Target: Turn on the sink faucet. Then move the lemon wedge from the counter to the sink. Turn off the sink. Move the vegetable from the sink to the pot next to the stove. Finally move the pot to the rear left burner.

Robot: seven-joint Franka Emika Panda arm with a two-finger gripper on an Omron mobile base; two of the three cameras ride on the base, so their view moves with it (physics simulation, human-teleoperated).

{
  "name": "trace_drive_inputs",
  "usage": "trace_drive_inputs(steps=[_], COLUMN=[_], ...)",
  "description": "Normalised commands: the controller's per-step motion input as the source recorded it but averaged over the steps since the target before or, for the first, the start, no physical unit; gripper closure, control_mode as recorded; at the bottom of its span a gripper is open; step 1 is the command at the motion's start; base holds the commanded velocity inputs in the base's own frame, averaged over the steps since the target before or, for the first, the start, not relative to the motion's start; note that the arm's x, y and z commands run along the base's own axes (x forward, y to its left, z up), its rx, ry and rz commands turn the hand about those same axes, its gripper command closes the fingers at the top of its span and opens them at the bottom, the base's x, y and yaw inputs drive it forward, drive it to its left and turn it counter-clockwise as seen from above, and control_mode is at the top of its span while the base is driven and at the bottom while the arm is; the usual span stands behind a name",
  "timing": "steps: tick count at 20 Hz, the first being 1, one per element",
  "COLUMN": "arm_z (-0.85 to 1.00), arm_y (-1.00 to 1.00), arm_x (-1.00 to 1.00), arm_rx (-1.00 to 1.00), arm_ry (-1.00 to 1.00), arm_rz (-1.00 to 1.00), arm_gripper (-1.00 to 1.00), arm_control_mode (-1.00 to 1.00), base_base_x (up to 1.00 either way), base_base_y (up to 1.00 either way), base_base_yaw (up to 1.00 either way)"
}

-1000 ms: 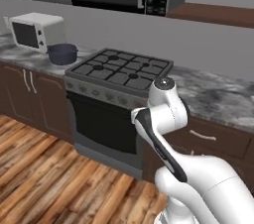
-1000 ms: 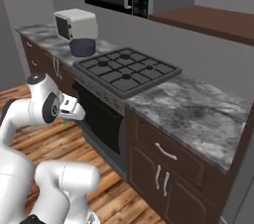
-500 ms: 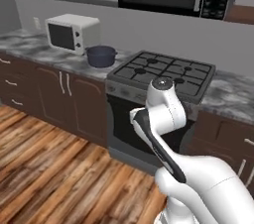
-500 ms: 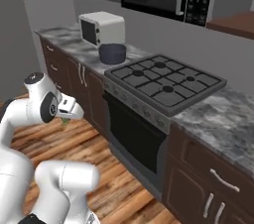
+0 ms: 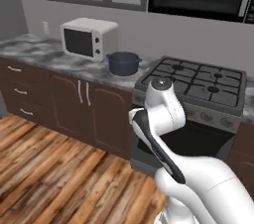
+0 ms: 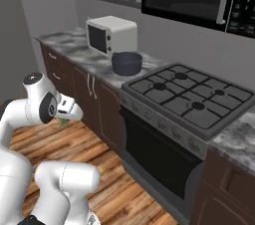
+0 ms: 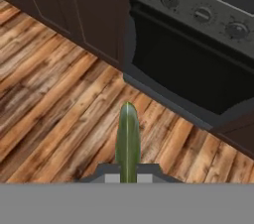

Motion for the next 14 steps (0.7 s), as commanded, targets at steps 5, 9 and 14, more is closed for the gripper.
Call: trace_drive_inputs(steps=[5, 9, 14], arm_z=[0.00, 0.00, 0.00], arm_y=[0.00, 0.00, 0.00], arm_x=[0.00, 0.00, 0.00], arm_rx=[0.00, 0.00, 0.00], arm_ry=[0.00, 0.00, 0.00], arm_rz=[0.00, 0.00, 0.00], arm_gripper=[1.00, 1.00, 1.00], arm_control_mode=[1.00, 1.00, 1.00], base_base_x=[0.40, 0.27, 0.26], base_base_y=[0.64, 0.42, 0.21], base_base_yaw=[-0.31, -0.40, -0.39])
